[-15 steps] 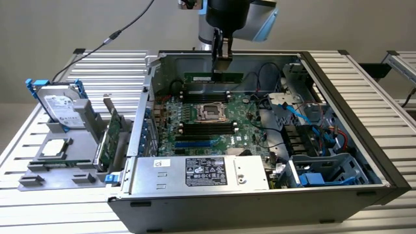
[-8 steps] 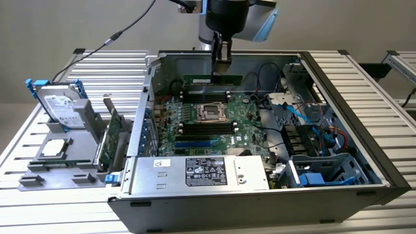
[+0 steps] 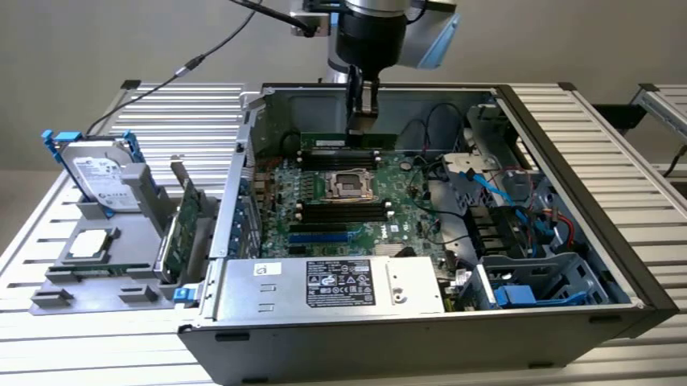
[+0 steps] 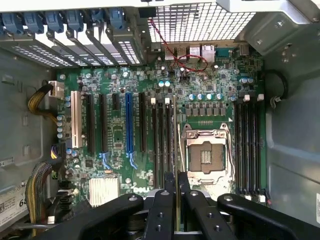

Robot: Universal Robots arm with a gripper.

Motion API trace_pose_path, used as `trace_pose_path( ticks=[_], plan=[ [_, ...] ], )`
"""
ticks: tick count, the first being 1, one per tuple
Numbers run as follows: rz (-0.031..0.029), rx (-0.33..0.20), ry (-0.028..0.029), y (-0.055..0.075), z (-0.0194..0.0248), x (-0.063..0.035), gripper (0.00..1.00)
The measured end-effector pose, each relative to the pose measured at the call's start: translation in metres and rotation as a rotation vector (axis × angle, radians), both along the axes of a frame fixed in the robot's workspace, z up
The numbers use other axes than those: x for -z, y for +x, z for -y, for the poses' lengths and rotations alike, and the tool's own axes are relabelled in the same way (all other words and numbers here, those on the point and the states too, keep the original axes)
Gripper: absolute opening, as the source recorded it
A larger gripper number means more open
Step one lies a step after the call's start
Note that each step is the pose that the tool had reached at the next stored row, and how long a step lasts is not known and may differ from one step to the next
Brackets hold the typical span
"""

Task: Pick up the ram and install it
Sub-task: 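Insert the ram into the slot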

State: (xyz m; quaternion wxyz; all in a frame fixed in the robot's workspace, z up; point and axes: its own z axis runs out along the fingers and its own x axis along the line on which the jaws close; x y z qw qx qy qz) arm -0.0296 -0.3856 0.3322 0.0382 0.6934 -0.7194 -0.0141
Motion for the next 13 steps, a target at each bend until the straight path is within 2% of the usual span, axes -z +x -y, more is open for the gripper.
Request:
trace_pose_path(
  ticks=[1,2,4,5,13],
  plan=[
    [0.0001,0.000,0.0001,-0.001,0.0046,0.0045,0.14],
    [0.0000,0.000,-0.0001,-0.004,0.0118,0.0173,0.14],
    [0.0000,-0.012,-0.0001,-0.004,0.0119,0.0435,0.14],
    [0.0001,-0.014,0.0001,-0.004,0.0119,0.0493,0.14],
    [0.0000,-0.018,-0.0001,-0.004,0.0119,0.0636,0.14]
  ],
)
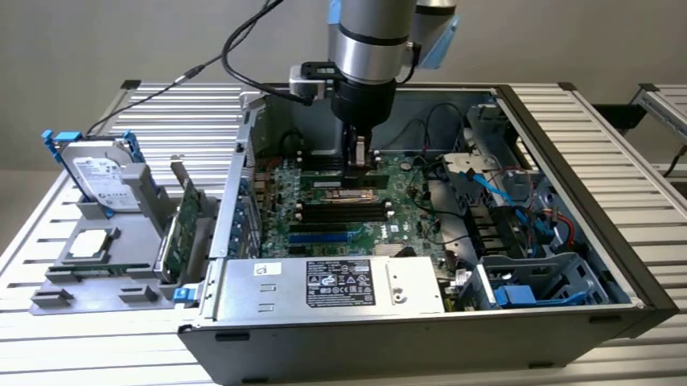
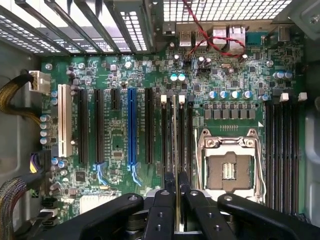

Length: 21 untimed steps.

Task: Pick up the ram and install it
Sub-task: 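Insert the ram into the slot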

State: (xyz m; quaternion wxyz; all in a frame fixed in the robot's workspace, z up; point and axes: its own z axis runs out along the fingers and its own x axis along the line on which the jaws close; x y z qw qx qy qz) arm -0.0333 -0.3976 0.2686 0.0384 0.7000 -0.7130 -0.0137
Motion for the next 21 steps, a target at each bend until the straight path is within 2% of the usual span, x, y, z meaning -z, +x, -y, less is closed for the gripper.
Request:
trace_pose_path(
  ticks=[21],
  plan=[
    [0.0013,-0.003,0.0001,0.002,0.0002,0.0383,0.14]
  ],
)
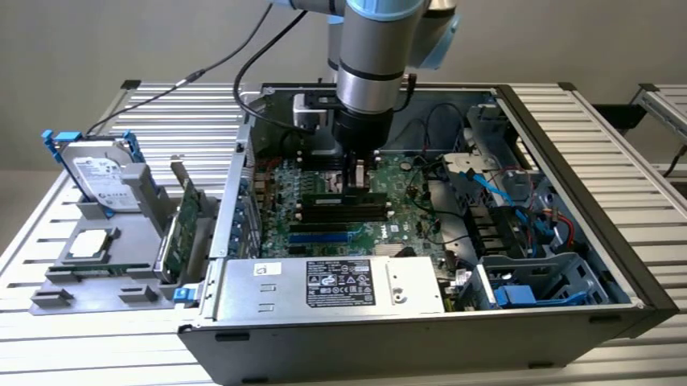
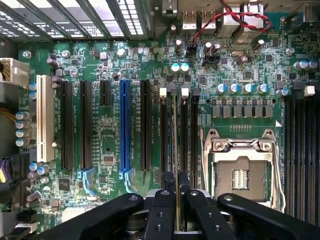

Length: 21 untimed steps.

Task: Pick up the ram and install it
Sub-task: 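Insert the ram into the slot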

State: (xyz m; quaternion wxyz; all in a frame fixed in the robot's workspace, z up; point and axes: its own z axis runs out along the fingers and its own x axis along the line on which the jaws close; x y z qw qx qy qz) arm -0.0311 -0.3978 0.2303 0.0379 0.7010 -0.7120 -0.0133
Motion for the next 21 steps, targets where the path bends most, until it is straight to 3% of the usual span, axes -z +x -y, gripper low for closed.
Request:
trace_pose_path(
  ticks=[5,10,12,15,21],
  plan=[
    [0.0002,0.000,-0.0002,0.0002,0.0006,0.0008,0.14],
    [0.0021,0.000,-0.0053,0.0002,0.0017,0.0014,0.14],
    [0.0076,0.001,-0.0065,0.0002,0.0023,0.0027,0.14],
    [0.0222,0.005,-0.0078,-0.0001,0.0026,0.0054,0.14],
    [0.0228,0.023,-0.0087,-0.0021,0.0029,0.0059,0.14]
  ],
)
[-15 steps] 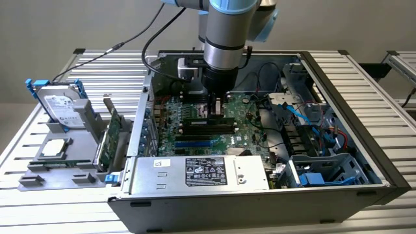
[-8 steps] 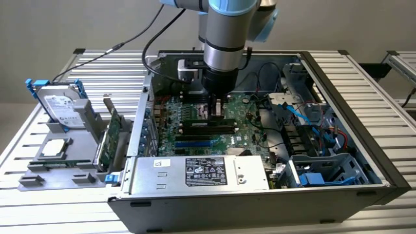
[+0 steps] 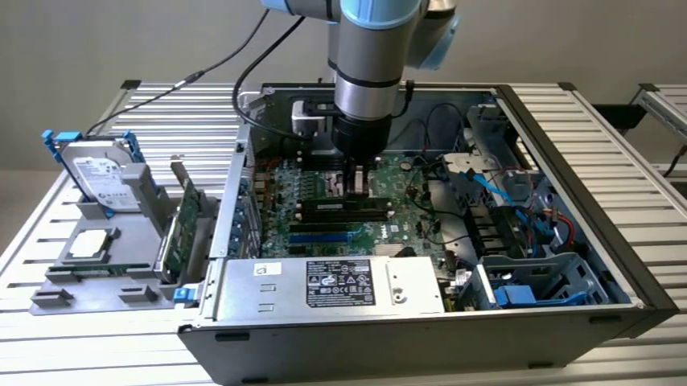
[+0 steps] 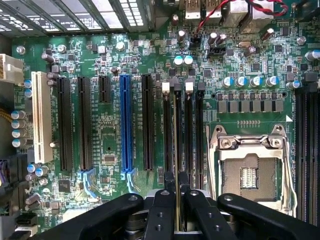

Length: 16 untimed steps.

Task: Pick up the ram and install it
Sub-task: 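Insert the ram into the slot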

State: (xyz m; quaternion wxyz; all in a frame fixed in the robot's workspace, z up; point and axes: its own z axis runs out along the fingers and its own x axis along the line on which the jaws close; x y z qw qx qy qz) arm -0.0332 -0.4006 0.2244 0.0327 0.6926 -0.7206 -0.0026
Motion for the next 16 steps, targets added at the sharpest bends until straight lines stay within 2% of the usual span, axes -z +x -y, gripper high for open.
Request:
trace_pose_path(
  ticks=[7,16],
  plan=[
    [-0.0001,0.004,-0.0092,-0.0001,0.0006,0.0000,0.14],
    [0.0000,0.004,-0.0158,-0.0005,0.0017,0.0000,0.14]
  ],
)
